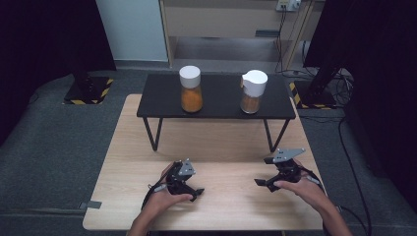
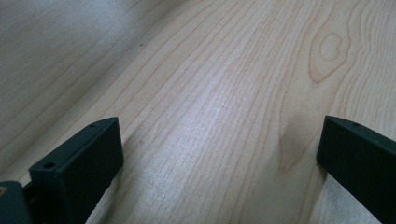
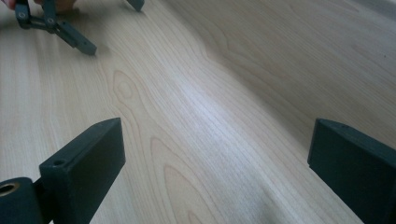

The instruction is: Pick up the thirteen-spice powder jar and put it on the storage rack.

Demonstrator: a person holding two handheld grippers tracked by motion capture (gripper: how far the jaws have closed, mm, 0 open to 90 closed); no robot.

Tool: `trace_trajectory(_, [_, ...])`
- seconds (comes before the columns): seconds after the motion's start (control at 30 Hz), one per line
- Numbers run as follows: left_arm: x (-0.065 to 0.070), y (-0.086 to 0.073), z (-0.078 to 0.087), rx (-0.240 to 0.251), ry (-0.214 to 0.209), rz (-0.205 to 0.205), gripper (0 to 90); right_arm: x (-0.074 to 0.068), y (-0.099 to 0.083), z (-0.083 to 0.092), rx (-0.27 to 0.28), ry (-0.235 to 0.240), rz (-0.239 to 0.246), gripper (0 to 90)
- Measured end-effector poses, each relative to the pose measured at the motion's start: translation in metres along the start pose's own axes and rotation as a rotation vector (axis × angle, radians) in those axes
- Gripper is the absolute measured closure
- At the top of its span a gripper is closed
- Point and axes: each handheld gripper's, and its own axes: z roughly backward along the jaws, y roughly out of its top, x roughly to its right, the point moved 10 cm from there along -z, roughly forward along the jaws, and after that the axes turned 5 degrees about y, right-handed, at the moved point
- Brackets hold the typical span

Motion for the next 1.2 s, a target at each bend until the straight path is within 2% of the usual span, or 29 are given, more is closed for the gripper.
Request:
trace_trajectory(0.27, [0.0,0.0,0.0,0.0,0.0,0.0,0.0,-0.004,-0.01,-0.003,0.012,-0.043,-0.001,4.4])
trace_trajectory(0.53, [0.0,0.0,0.0,0.004,0.0,0.006,0.0,-0.009,-0.022,-0.012,-0.005,-0.051,-0.002,5.1])
trace_trajectory(0.63, [0.0,0.0,0.0,0.004,0.0,0.006,0.0,-0.01,-0.027,-0.013,0.005,-0.057,-0.015,5.1])
trace_trajectory(0.77, [0.0,0.0,0.0,0.004,0.0,0.005,0.0,-0.012,-0.034,-0.013,0.008,-0.082,-0.017,5.0])
trace_trajectory(1.03, [0.0,0.0,0.0,0.004,0.0,0.005,0.0,-0.008,-0.044,-0.014,-0.015,-0.139,-0.032,4.3])
trace_trajectory(1.2, [0.0,0.0,0.0,-0.001,0.0,0.0,0.0,-0.006,-0.049,-0.016,-0.044,-0.149,-0.045,4.2])
